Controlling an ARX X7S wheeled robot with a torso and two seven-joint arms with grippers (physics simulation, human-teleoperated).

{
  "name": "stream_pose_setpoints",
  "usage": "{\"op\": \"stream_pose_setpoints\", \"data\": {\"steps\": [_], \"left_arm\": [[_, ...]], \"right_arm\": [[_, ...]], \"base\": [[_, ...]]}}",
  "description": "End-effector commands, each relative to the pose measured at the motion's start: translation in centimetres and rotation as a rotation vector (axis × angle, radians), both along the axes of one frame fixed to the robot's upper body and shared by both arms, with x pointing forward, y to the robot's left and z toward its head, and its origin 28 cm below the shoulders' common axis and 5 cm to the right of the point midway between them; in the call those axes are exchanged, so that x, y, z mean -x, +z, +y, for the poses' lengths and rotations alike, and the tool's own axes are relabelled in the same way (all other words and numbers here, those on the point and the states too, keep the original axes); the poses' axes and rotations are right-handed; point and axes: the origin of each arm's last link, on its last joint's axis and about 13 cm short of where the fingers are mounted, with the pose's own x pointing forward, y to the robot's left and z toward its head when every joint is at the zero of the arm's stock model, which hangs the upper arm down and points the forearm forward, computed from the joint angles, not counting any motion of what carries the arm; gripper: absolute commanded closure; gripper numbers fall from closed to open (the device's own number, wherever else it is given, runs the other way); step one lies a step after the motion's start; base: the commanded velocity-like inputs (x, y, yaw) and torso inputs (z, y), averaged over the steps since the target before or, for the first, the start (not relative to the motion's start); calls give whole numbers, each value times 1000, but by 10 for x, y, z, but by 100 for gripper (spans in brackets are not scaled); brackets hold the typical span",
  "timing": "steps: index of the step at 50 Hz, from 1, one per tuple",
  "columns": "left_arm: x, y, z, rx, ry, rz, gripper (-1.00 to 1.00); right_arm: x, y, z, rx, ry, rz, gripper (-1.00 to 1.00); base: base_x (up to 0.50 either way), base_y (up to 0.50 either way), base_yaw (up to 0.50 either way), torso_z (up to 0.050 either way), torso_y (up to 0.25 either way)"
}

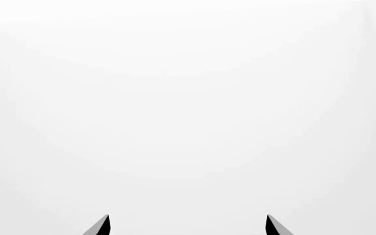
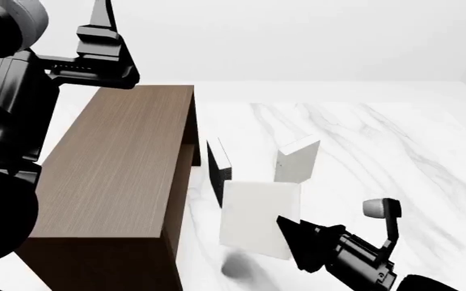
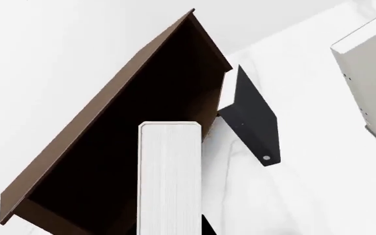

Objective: Pick up the book on the right and place it under the cabinet shelf.

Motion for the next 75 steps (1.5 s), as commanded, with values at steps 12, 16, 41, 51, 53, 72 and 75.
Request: {"op": "stream_pose_setpoints", "data": {"steps": [12,16,41,51,53,72,75], "left_arm": [[-1,-2,0,-2,11,1,-100],[-1,-2,0,-2,14,1,-100],[-2,-2,2,-7,25,1,-100],[-1,-1,2,-8,27,0,-100],[-1,-1,2,-7,29,0,-100],[0,-3,5,-2,36,1,-100],[0,-4,5,-1,37,2,-100]], "right_arm": [[8,-21,10,-37,-24,147,100],[8,-24,13,-30,-20,163,100],[-6,-35,28,-53,-44,243,100],[-13,-42,35,-54,-56,259,100],[-14,-44,37,-54,-53,264,100],[-22,-56,55,-51,-21,286,100],[-25,-58,57,-52,-25,288,100]], "base": [[0,0,0,0,1],[0,0,0,0,3],[0,0,0,0,1],[0,0,0,0,1],[0,0,0,0,0],[0,0,0,1,1],[0,0,0,0,0]]}}
